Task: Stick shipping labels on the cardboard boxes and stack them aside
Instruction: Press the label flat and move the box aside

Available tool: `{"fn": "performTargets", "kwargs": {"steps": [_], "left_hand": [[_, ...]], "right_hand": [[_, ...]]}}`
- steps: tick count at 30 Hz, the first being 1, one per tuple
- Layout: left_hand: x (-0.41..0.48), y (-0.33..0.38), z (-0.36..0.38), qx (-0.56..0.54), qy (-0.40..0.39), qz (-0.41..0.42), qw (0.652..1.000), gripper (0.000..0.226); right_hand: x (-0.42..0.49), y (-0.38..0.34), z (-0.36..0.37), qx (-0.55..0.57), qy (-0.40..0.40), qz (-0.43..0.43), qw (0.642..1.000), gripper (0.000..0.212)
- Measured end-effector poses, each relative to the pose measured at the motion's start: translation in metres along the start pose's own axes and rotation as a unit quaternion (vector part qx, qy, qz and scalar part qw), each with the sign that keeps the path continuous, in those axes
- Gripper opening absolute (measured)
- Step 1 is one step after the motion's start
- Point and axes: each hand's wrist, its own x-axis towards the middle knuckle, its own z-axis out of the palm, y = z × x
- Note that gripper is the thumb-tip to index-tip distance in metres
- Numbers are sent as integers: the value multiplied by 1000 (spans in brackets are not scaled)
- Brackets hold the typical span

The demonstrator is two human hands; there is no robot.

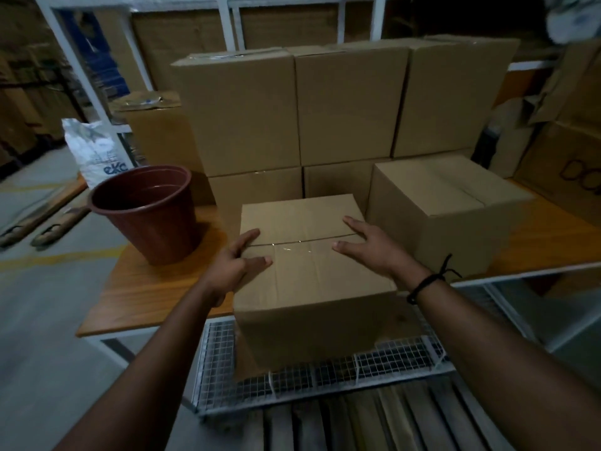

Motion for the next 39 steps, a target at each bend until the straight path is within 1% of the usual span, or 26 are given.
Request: {"fn": "performTargets", "kwargs": {"steps": [4,6,10,14,18,23,26,29,30,34,39], "left_hand": [[-44,-3,11,38,-14,25,999,72],[-62,-7,21,51,-26,30,998,71],[-88,1,62,57,-75,54,994,71],[-101,13,118,40,-138,60,988,73],[-101,35,187,48,-201,65,976,74],[-90,66,283,85,-241,86,963,73],[-80,82,345,80,-244,81,963,74],[-63,96,400,73,-238,77,966,73],[-56,100,415,64,-235,75,967,73],[-24,116,470,39,-222,66,972,75],[40,137,525,23,-233,73,970,75]], "right_hand": [[-64,6,5,-12,24,17,1000,86],[-94,9,1,-25,30,24,999,83],[-154,27,-25,-50,66,43,996,87],[-214,52,-67,-42,109,58,991,83],[-262,81,-114,-30,143,87,985,88],[-304,120,-188,-42,182,112,976,80],[-316,145,-242,-67,193,134,970,79],[-316,174,-295,-80,189,141,968,83],[-313,181,-312,-80,186,138,970,81],[-290,204,-369,-81,173,135,972,68],[-243,235,-433,-94,177,153,968,68]]}}
